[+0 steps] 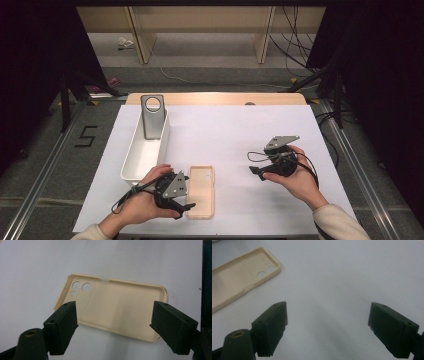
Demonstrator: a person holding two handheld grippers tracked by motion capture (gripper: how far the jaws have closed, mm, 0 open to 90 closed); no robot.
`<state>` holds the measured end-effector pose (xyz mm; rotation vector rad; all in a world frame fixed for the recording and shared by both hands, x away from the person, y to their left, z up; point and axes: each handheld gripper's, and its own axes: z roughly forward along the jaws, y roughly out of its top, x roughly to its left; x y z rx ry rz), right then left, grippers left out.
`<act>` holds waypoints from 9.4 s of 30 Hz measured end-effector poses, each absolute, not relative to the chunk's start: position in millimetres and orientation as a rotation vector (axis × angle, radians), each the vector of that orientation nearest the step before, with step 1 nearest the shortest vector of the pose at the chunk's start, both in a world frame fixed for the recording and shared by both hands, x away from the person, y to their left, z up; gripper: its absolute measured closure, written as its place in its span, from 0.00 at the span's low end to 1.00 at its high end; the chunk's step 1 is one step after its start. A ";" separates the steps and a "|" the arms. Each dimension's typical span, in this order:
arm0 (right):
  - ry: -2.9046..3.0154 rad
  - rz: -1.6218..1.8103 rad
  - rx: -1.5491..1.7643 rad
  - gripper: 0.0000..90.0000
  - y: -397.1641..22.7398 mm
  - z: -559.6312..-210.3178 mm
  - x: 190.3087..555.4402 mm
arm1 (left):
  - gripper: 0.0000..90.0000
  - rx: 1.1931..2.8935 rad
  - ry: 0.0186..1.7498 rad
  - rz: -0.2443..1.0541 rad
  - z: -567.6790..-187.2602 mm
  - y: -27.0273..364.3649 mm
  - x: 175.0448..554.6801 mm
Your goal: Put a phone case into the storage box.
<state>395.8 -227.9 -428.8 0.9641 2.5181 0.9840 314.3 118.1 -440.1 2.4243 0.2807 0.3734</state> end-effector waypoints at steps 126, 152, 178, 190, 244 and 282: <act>2.532 1.035 0.994 0.18 -227.8 -430.2 396.9 | 0.89 2.863 -0.181 0.203 -459.3 51.6 295.2; 2.533 1.053 0.999 0.19 -225.8 -429.8 395.8 | 0.97 2.811 -0.094 0.263 -449.9 52.4 292.9; 2.519 1.360 1.112 0.24 -179.5 -422.1 396.0 | 0.97 2.609 -0.010 0.583 -441.3 45.2 295.1; 2.555 1.376 1.107 0.34 -151.2 -423.7 410.5 | 0.97 2.624 -0.051 0.590 -442.6 40.0 292.1; 2.483 1.666 1.243 0.92 -156.3 -399.8 408.0 | 0.89 2.526 0.056 0.585 -436.6 48.0 301.7; 2.306 1.650 1.220 0.92 -196.5 -392.7 406.0 | 0.44 1.995 0.583 0.471 -416.3 89.3 331.4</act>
